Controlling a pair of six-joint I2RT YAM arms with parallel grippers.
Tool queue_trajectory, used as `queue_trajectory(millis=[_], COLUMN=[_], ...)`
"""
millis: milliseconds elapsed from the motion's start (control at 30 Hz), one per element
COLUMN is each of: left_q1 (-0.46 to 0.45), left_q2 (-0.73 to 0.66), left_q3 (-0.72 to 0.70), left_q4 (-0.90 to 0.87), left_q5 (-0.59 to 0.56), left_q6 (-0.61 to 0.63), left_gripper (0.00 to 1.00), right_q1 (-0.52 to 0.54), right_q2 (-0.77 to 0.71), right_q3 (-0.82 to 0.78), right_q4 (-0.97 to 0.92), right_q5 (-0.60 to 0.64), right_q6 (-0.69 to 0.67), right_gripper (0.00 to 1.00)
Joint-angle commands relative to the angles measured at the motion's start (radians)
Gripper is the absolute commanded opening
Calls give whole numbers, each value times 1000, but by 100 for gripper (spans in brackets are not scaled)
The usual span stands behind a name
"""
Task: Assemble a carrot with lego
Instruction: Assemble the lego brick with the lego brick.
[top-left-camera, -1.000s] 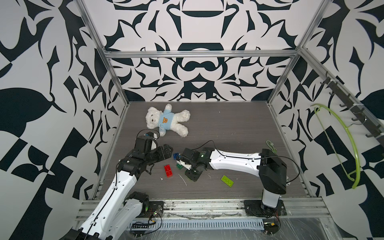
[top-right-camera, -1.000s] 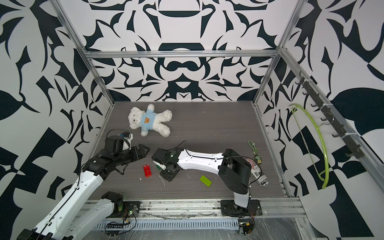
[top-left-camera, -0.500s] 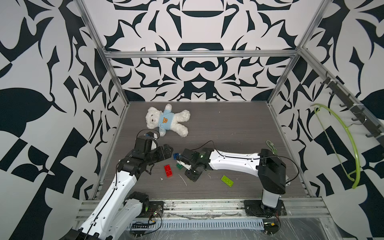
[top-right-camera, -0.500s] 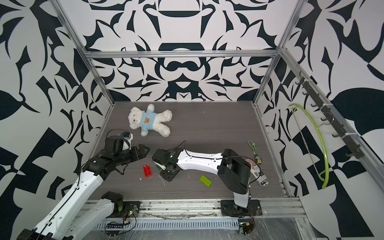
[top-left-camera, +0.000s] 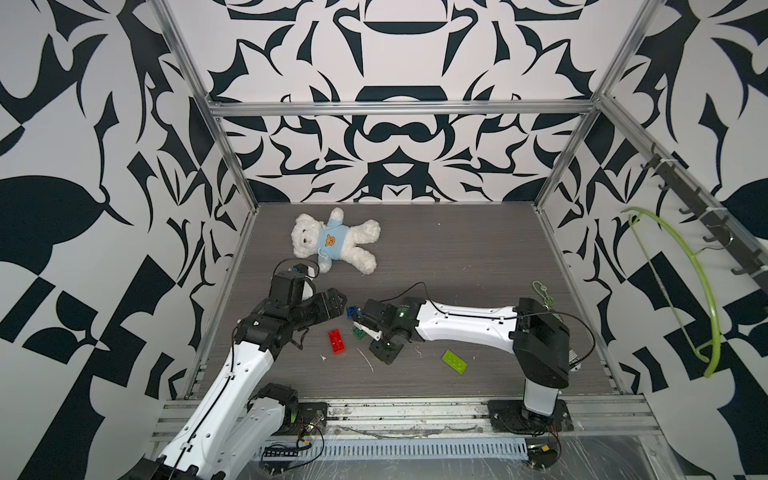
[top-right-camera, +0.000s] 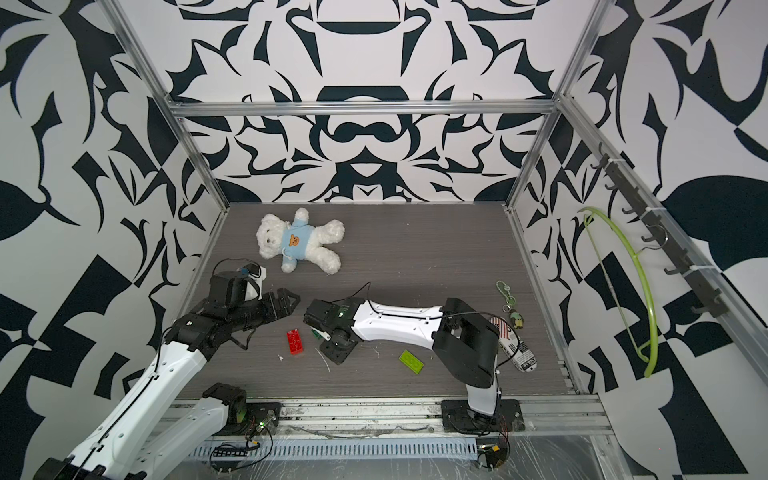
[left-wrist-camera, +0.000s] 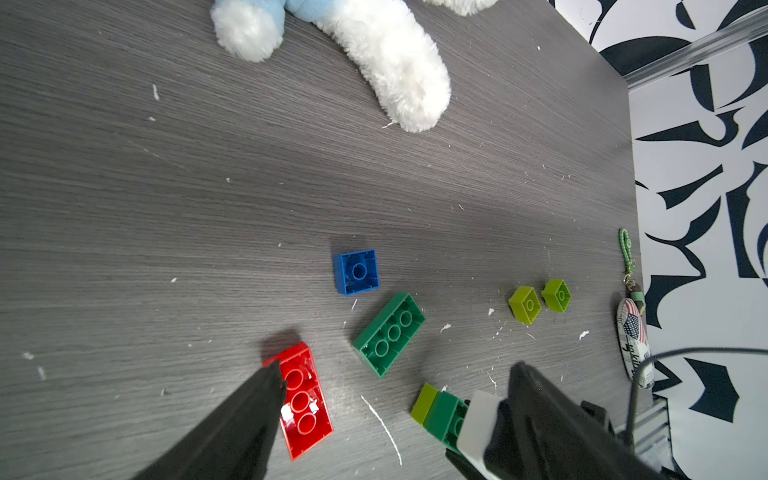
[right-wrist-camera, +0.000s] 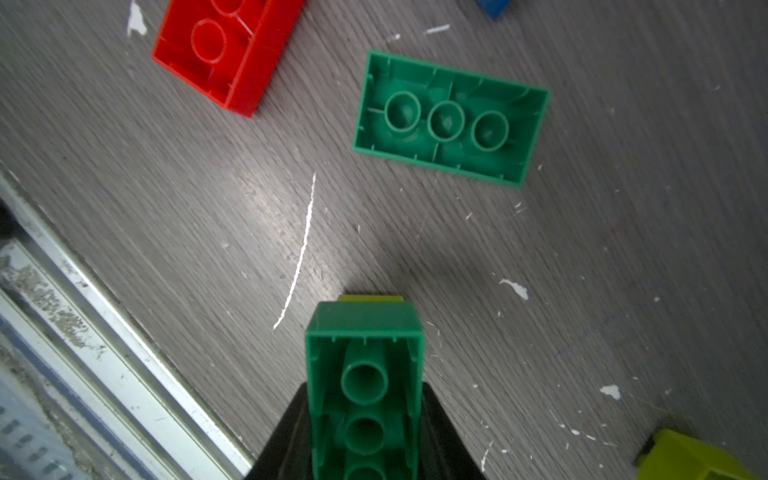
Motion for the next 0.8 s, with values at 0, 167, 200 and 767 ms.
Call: queue_trajectory(millis=[0,167,200,767], left_q1=[4,4,4,4], left_q2=[-10,-12,-12,-29], left_q3=[-5,-5,-5,6], left_q4=[5,3,3,-17], left_q5=[11,10,9,-22], left_q6=[14,14,14,16], left_gripper=[92,92,92,92], right_q1=[6,18,20,28], right_q2=[6,31,35,90], right_q3=[16,22,21,-53], right_q4=[-8,-26,-27,16], right_q5=[22,37,36,-8], right_q6=[13,23,25,40], right_gripper=[27,27,26,23])
